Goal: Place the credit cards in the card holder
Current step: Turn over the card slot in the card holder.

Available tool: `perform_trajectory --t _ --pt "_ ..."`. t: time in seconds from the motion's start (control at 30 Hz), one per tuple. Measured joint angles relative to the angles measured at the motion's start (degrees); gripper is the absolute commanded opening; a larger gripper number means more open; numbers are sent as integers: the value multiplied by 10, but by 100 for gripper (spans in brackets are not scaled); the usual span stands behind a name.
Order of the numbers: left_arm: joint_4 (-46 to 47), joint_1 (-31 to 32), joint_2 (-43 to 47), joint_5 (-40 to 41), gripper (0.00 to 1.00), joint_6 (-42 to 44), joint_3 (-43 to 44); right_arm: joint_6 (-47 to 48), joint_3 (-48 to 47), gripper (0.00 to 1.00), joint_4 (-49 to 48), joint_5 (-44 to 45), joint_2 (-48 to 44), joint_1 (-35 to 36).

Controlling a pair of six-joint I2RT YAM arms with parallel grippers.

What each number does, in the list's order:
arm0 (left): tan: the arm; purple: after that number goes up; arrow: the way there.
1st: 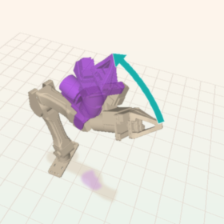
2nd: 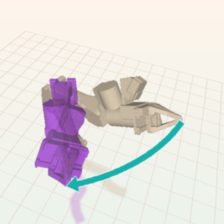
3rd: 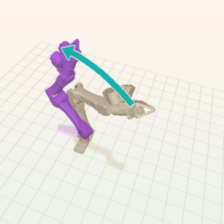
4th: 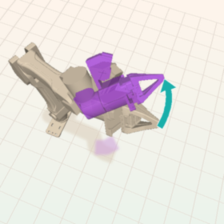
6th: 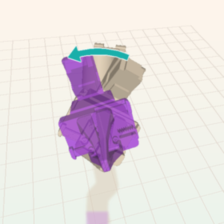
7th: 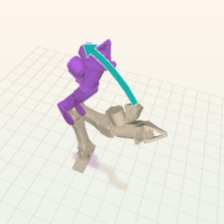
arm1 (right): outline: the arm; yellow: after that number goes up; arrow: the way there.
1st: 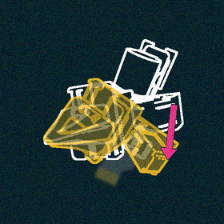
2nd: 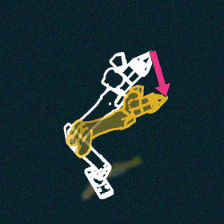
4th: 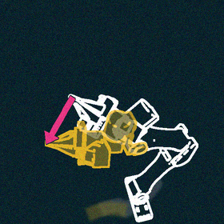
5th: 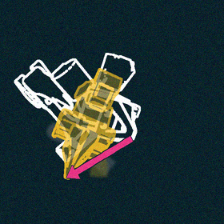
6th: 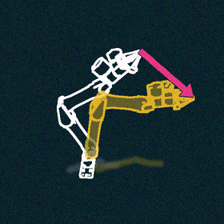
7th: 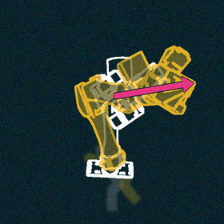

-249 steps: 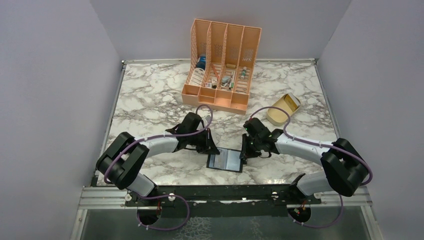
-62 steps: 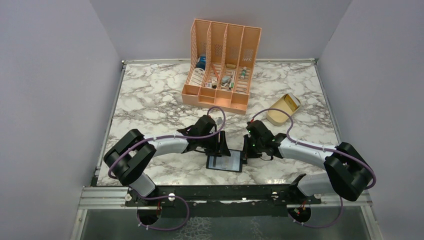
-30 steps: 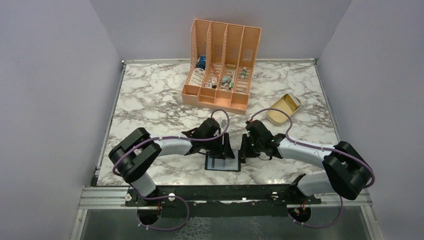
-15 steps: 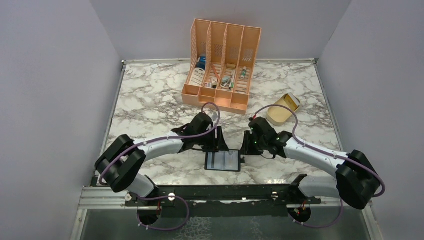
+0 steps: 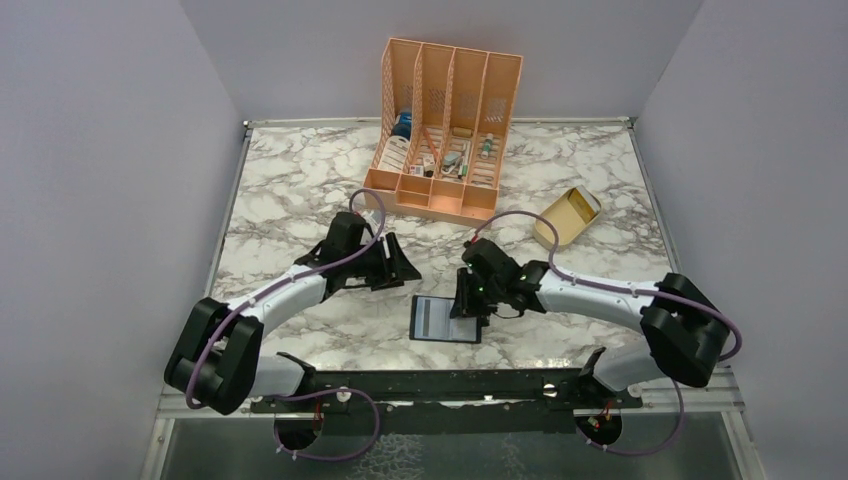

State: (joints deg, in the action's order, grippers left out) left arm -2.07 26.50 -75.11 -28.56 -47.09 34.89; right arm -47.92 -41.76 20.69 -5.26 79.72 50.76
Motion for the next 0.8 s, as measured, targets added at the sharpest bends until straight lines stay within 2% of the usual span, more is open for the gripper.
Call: perform_trajectory --t 0.33,0.8 --pt "19 -21 16 -55 56 -3 -57 -5 -70 17 -10 1 96 26" --pt "60 -21 18 -82 54 -19 -82 -5 -95 18 8 17 133 28"
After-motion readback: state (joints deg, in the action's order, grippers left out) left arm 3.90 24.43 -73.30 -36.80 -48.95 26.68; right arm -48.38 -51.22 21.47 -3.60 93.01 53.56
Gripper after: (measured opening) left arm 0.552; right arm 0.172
